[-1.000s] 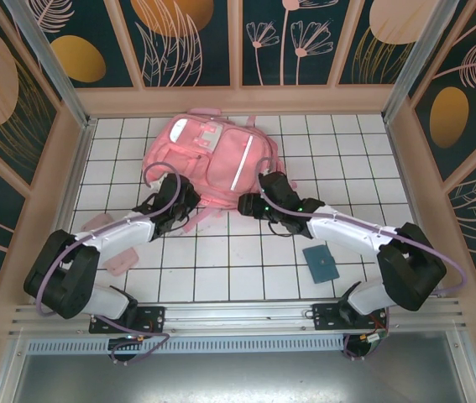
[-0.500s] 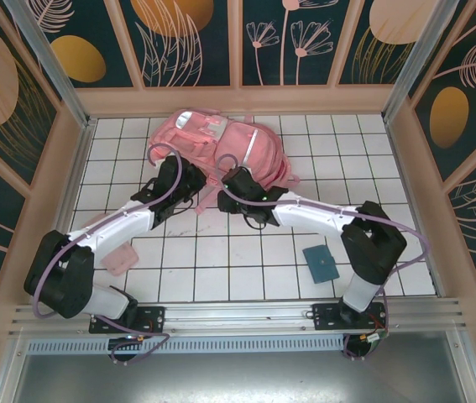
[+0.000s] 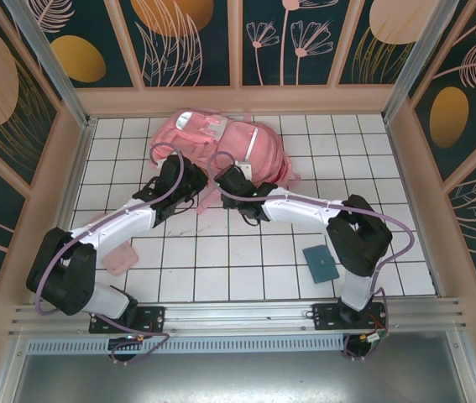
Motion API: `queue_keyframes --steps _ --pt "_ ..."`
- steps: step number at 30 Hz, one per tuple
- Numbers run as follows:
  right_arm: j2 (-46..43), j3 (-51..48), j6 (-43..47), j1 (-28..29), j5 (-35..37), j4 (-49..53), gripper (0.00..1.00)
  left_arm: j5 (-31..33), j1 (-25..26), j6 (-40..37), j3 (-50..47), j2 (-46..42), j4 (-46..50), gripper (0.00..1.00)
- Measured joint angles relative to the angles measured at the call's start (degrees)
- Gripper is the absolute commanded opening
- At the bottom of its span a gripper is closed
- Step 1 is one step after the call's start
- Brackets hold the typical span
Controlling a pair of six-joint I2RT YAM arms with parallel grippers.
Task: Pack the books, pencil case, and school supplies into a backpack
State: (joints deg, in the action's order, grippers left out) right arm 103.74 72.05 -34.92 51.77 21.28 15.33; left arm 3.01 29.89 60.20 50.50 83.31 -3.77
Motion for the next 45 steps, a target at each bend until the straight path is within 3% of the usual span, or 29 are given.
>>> queue_keyframes --steps 5,16,24,30,34,36,39,45 --pt "-0.6 -0.3 1.2 0.1 1.3 0.6 0.04 0.0 0.0 0.0 0.0 0.0 0.0 0.00" --pt "-10.8 -11.7 10.4 -3.1 0.2 0.1 0.04 2.1 0.6 0.0 -0.6 0.0 0.2 0.00" --pt "-16.7 -16.0 15.2 -13.2 -5.6 -0.7 0.00 2.3 1.2 0.2 -3.0 -0.1 -0.6 0.00" --pt "-16.8 -14.4 17.6 -12.7 -10.8 1.6 0.00 4.0 0.8 -0.5 -2.9 0.4 -0.5 0.00" --pt "-16.2 -12.0 19.2 -9.6 -17.8 2.4 0.00 8.2 -1.6 -1.9 -1.9 2.3 2.2 0.48" --pt "-15.1 -11.0 19.3 -8.1 -21.6 2.0 0.00 11.0 -2.9 -2.2 -1.9 2.2 4.2 0.60" --pt "-11.7 -8.3 19.2 -6.7 -26.2 1.1 0.00 14.1 -4.0 -1.7 -2.5 1.1 6.7 0.69" --pt "-2.6 -0.5 19.6 -3.9 -33.9 -0.1 0.00 12.3 -3.8 2.0 -9.7 -9.1 7.1 0.73"
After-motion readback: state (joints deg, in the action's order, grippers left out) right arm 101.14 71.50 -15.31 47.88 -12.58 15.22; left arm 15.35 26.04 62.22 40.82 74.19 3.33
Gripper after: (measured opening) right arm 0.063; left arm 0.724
